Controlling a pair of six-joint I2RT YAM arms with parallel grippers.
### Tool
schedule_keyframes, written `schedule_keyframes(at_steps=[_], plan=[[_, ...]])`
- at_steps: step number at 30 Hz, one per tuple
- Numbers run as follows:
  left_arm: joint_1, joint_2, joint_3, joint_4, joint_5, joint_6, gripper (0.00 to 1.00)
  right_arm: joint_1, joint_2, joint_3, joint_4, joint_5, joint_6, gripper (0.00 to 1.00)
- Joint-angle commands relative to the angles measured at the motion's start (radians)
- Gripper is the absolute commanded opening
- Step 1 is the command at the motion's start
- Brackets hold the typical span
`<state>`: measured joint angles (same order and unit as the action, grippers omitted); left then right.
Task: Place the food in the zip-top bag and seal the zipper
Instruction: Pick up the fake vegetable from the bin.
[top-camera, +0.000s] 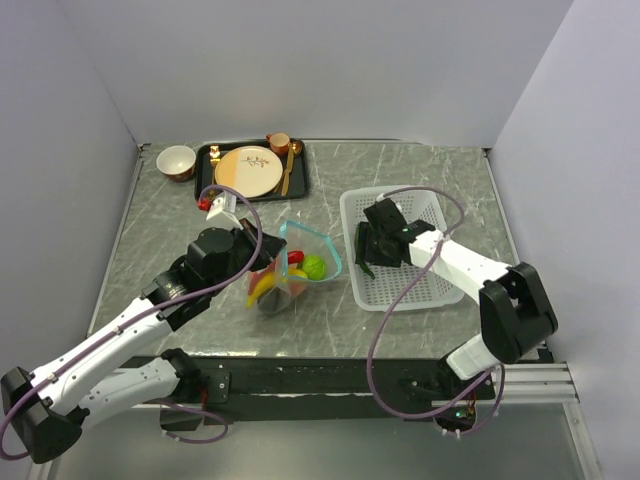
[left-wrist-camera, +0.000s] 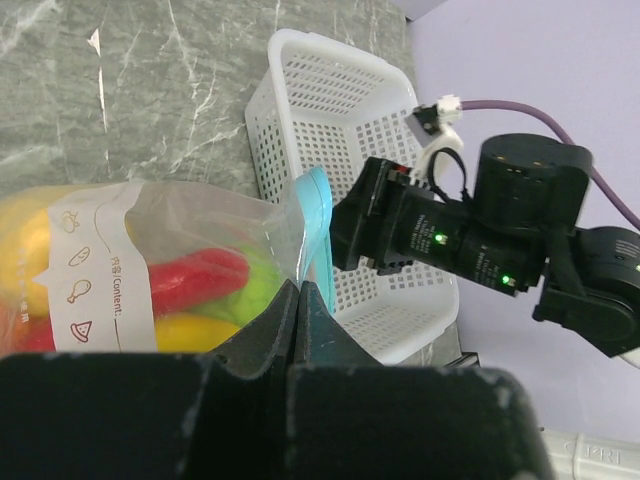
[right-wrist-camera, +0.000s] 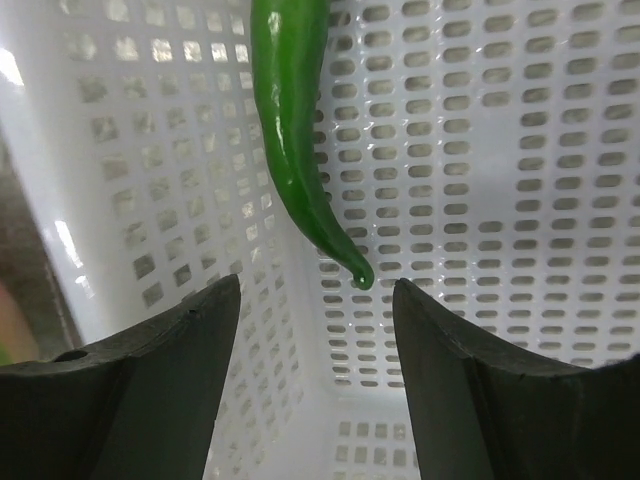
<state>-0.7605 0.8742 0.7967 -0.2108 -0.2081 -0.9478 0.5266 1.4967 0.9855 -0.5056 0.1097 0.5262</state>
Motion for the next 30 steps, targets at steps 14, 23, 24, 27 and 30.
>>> schedule_keyframes(at_steps=[14, 23, 24, 27, 30], plan=[[-0.002, 0.028, 0.050, 0.025, -0.002, 0.020, 0.01, -0.007, 0.172, 0.051, 0.131, -0.019, -0.100, 0.54], [-0.002, 0.048, 0.053, 0.030, 0.012, 0.021, 0.01, -0.007, 0.189, 0.038, 0.148, -0.036, -0.117, 0.33], [-0.002, 0.048, 0.053, 0.027, 0.012, 0.021, 0.01, -0.007, 0.186, 0.033, 0.148, -0.039, -0.120, 0.32], [-0.002, 0.039, 0.045, 0.028, 0.006, 0.018, 0.01, -0.008, 0.183, 0.028, 0.153, -0.039, -0.126, 0.27], [-0.002, 0.032, 0.038, 0.030, 0.006, 0.015, 0.01, -0.010, 0.182, 0.033, 0.142, -0.038, -0.135, 0.19]])
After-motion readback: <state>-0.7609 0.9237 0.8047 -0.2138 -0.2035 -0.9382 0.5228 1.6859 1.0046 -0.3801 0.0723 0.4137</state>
